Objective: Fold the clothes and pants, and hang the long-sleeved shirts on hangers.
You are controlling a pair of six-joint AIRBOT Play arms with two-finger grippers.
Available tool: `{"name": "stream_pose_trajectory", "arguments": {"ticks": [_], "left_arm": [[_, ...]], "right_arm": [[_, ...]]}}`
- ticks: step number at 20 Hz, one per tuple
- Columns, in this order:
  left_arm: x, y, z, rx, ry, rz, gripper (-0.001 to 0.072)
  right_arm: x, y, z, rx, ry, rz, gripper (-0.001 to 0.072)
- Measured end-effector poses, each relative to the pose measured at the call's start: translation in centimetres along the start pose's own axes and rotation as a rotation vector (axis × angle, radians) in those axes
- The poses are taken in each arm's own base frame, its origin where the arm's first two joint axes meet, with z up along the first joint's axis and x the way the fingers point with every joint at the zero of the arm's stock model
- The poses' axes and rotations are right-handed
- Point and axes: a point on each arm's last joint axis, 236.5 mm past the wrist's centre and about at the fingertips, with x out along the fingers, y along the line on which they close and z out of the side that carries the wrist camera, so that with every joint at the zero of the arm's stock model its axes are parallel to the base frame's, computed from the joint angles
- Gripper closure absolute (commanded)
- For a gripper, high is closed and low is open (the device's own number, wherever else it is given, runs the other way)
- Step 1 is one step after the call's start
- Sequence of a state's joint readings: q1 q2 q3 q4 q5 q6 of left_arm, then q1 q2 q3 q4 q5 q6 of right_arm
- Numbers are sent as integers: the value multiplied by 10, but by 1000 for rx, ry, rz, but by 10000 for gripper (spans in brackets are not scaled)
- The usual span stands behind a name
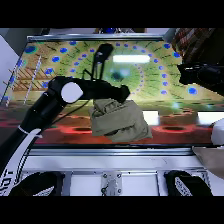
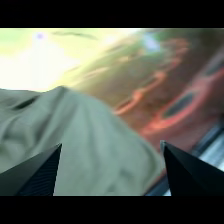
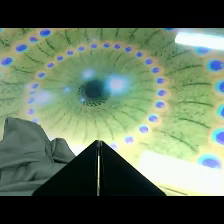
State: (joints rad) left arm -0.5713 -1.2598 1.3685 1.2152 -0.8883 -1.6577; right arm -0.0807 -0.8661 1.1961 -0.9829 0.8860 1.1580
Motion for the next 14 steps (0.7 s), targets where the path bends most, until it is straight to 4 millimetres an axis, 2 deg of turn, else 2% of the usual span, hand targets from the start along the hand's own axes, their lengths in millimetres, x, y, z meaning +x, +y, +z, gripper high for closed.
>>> {"name": "stream_pose_trajectory", "arguments": {"ticks": [2,3,4,5,7,8,10,14], "left_arm": [[10,66,-19,-137,53,96,29],[15,95,-33,-196,91,138,29],[21,122,-53,-257,142,176,29],[25,143,-71,-306,190,205,29],[32,175,-113,-399,296,250,29],[36,183,-134,-442,349,256,29],[42,183,-169,-505,435,222,29],[53,168,-213,-577,520,144,28]], "right_arm": [[3,-1,-11,13,46,6,654],[7,-2,-18,23,75,12,512],[12,-3,-28,30,114,20,329],[18,-5,-37,40,152,28,257],[35,-10,-62,71,246,46,259],[44,-13,-75,87,292,54,259],[65,-21,-103,126,388,68,259],[108,-39,-169,220,579,88,253]]}}
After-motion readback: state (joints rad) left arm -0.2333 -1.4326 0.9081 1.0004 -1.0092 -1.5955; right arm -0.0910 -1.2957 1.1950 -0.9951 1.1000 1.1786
